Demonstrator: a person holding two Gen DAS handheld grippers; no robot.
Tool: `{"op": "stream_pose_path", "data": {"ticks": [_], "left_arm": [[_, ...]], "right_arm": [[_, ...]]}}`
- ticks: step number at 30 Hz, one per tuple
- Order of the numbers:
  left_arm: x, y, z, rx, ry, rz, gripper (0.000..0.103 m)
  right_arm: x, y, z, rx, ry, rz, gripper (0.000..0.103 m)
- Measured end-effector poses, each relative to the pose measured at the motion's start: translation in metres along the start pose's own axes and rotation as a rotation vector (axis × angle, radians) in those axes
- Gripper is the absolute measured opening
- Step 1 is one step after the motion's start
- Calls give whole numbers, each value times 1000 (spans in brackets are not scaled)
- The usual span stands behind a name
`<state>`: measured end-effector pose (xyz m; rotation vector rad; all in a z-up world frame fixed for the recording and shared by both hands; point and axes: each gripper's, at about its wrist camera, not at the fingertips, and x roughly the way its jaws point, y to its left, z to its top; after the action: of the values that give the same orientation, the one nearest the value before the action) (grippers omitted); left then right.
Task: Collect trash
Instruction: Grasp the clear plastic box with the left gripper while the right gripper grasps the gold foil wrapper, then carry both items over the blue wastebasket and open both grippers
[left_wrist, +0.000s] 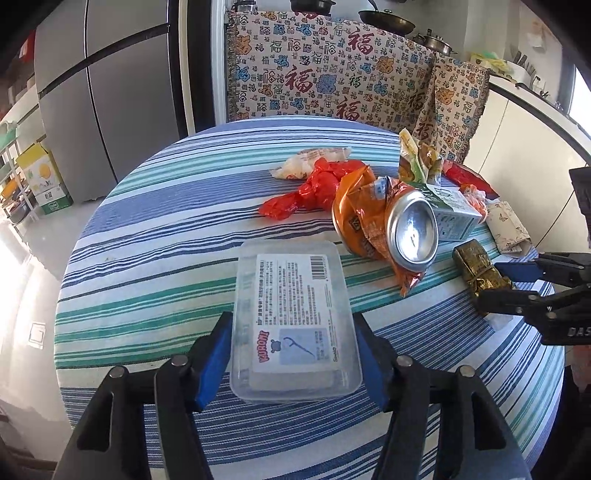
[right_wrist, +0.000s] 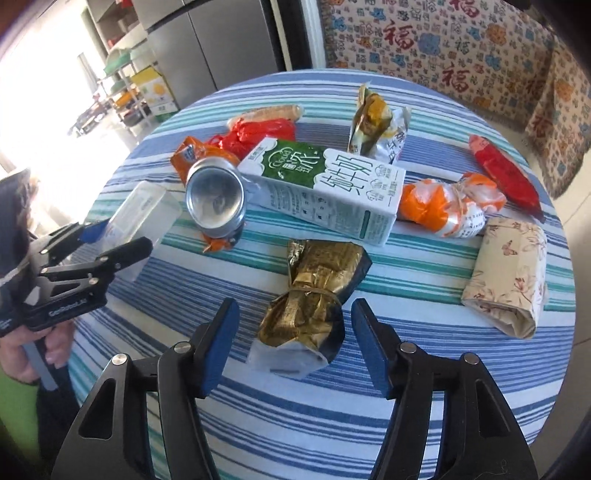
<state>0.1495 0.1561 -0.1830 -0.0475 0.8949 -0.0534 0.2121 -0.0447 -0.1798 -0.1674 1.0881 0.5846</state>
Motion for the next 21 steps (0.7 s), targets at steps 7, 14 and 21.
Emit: {"op": "stream_pose_path", "data": {"ticks": [7, 14, 21], "left_arm": [[-15, -9, -13, -9, 21, -64, 63], [-20, -34, -21, 22, 13, -74, 64], [-8, -37, -25, 40, 46, -53, 66]], "right_arm": [[-28, 10, -36, -112, -21, -3, 45], [-34, -11, -57, -104, 6, -14, 47], [-41, -17, -56, -62, 0, -5, 57]]}}
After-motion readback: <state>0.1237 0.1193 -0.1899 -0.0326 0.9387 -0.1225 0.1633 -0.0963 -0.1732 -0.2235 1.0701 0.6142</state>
